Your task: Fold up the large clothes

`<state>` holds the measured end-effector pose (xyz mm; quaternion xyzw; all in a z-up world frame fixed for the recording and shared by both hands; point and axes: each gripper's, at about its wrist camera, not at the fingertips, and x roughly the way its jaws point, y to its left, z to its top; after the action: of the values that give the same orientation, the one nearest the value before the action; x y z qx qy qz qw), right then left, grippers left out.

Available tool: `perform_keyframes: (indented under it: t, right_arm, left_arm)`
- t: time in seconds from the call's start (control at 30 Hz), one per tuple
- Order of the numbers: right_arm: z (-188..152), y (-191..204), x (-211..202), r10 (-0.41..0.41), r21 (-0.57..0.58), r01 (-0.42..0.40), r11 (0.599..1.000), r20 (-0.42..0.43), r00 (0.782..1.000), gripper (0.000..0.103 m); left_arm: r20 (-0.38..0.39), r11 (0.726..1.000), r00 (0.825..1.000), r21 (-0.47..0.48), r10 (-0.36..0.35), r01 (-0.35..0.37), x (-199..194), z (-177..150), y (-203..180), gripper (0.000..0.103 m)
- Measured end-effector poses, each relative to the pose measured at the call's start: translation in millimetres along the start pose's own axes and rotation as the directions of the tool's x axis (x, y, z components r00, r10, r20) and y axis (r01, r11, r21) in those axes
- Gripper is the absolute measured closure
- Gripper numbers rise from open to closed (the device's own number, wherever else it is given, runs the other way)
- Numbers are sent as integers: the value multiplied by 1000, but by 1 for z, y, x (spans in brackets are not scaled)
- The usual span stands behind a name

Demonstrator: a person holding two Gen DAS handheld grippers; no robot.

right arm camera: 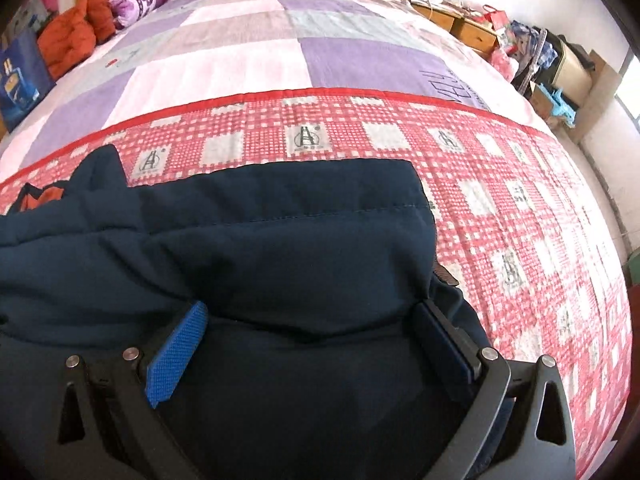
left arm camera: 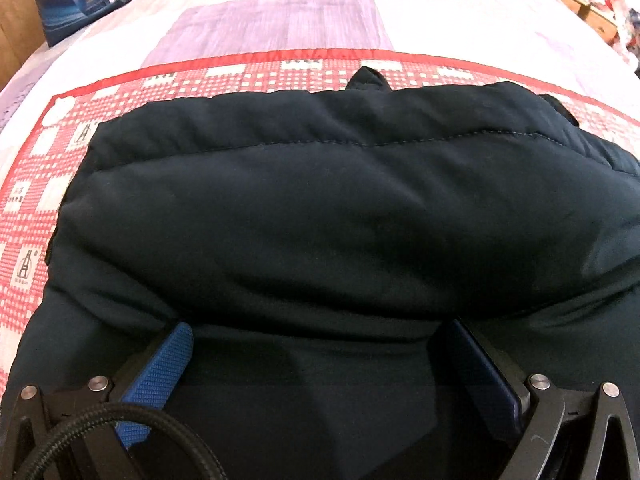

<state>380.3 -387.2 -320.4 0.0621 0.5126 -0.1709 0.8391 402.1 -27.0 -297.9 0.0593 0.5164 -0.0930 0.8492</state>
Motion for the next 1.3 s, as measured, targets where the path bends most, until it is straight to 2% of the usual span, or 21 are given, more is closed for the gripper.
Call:
perform_keyframes:
  t: [0.33,0.4,0.5,0.6,0.67,0.73,0.8,0.9,0.97,1.03,1.07,1.13,1.2,1.3]
  right_arm:
    - [-3,12,-18,-73,-54,73,996,3,997,0]
    - [-2,20,-33,-93,-54,95,994,44,995,0]
    - [-3,56,-66,49,-137,-28,990,151,987,0]
    - [-2,106,-77,179,-256,-137,957,149,972,0]
    - [-2,126,-69,194,-285,-156,946,111,975,0]
    - [-1,132,-49,150,-303,-128,944,52,987,0]
    - [7,110,-29,139,-251,-133,959,9,990,0]
    - [22,50,-10,21,-106,-20,994,8,1000,0]
    - [25,8,5,-6,-33,5,999,-35,999,0]
    - [25,-13,12,16,-19,-17,1000,-49,999,0]
    - [24,-13,13,25,-32,-27,999,-52,998,1]
    - [22,-8,14,4,-64,-6,998,-32,999,1]
    - [18,-9,14,12,-53,-13,999,-14,1000,0]
    - [16,-16,16,50,-31,-50,998,-11,999,0]
  left_arm:
    - [-20,1000,1000,8,-2,3,-1,-1,0,0]
    - [-10,1000,1000,8,0,0,-8,2,0,1]
    - [42,998,997,-8,-60,61,-21,6,-1,1]
    - [48,997,996,26,-72,71,-18,14,-12,1]
    - [33,997,997,13,-77,76,-10,22,-7,0]
    - [15,998,999,-25,-49,50,1,30,10,0]
    - [-5,998,999,-45,-38,38,10,35,28,0]
    - [-5,998,1000,-52,19,-19,16,39,53,0]
    - [-5,994,998,-87,65,-65,19,41,76,0]
    - [-16,991,1000,-134,9,-11,24,37,94,0]
    - [-19,992,1000,-123,1,-3,25,36,94,0]
    - [25,997,999,-67,24,-23,18,31,89,1]
    - [85,996,996,-92,19,-12,9,24,96,8]
    - [121,993,993,-118,-4,19,7,17,101,9]
